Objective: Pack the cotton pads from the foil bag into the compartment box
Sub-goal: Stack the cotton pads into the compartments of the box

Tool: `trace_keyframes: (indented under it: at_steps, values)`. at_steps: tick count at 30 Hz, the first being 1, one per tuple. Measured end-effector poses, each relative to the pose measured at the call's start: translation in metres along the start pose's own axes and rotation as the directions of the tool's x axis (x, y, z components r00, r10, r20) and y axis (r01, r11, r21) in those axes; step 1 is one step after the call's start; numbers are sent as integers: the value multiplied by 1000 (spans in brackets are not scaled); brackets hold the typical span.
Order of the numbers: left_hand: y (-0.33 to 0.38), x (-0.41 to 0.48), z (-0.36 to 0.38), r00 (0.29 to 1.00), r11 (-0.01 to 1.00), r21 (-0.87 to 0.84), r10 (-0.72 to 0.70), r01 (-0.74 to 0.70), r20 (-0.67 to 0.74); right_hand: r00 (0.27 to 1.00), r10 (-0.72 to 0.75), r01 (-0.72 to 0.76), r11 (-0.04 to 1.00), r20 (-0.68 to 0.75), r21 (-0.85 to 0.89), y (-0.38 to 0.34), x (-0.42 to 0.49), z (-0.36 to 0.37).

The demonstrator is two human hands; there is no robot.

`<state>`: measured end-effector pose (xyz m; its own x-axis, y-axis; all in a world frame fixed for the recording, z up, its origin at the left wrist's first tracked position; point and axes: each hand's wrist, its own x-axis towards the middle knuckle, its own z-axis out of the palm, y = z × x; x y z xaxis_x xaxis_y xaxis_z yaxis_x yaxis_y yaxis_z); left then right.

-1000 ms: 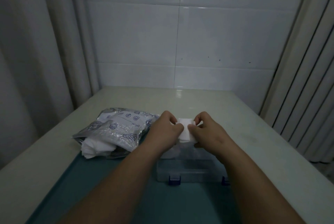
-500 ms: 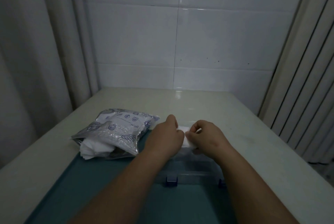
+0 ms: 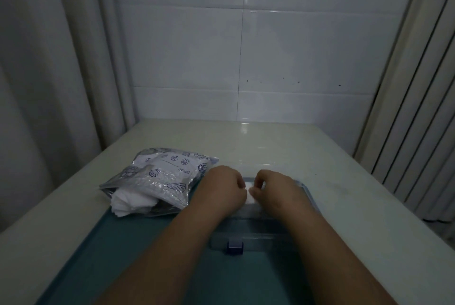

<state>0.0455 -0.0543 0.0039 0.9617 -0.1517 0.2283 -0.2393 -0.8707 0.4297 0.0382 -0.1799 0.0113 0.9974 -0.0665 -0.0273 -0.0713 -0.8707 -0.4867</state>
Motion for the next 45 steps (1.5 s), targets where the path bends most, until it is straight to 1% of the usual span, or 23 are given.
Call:
trace_keyframes:
  at_steps: [2, 3, 4, 7, 10, 15, 18, 22, 26, 28, 32, 36, 39, 41, 44, 45]
  values:
    - [-3, 1, -3, 1000, 987, 163, 10, -7, -23, 1000, 8, -8, 1000, 11, 20, 1, -1, -4]
    - [-5, 1, -3, 1000, 980, 201, 2, 1, -17, 1000, 5, -6, 1000, 12, 27, 2, -2, -6]
    - [-5, 1, -4, 1000, 981, 194, -8, 7, 7, 1000, 2, -3, 999, 12, 37, 5, -3, -8]
    - [-6, 0, -3, 999, 996, 89, -7, 2, 48, 999, 8, -15, 990, 54, 138, 12, -4, -12]
    - [-6, 0, -2, 999, 999, 55, 1, -4, 44, 996, 10, -24, 986, 87, 163, 12, -4, -13]
    - [-7, 0, -5, 994, 998, -59, -30, 36, 109, 994, 19, -45, 970, 109, 239, 11, -5, -15]
    - [-7, 0, -5, 992, 995, -87, -39, 50, 121, 993, 21, -46, 975, 117, 216, 9, -6, -14]
    - [-4, 4, -4, 986, 996, -69, -50, 62, 161, 991, 38, -48, 996, 130, 70, 2, -5, -14]
    - [-4, 7, 1, 986, 997, -51, -58, 66, 153, 992, 67, -69, 997, 112, 16, 0, -6, -16]
    - [-5, 7, 2, 987, 997, -46, -58, 66, 147, 994, 45, -47, 999, 103, 18, 2, -8, -16]
    - [-7, 4, 2, 990, 998, -51, -40, 47, 136, 996, 25, -31, 997, 82, 74, 4, -10, -16]
    - [-7, 3, 3, 991, 999, -31, -31, 36, 130, 992, 24, -23, 1000, 122, -10, 0, -8, -15]
    - [-6, 3, 4, 990, 999, -22, -33, 37, 135, 985, 57, -41, 994, 166, -97, -6, -5, -13]
    - [-8, 2, 3, 992, 997, -61, -48, 55, 115, 988, 63, -47, 993, 141, -113, -8, -5, -12]
    - [-11, 1, 2, 995, 994, -93, -53, 61, 80, 999, 23, -22, 999, 24, -43, -5, -10, -12]
    - [-11, 1, 2, 996, 994, -94, -51, 59, 78, 1000, 9, -8, 999, 21, -49, -4, -11, -13]
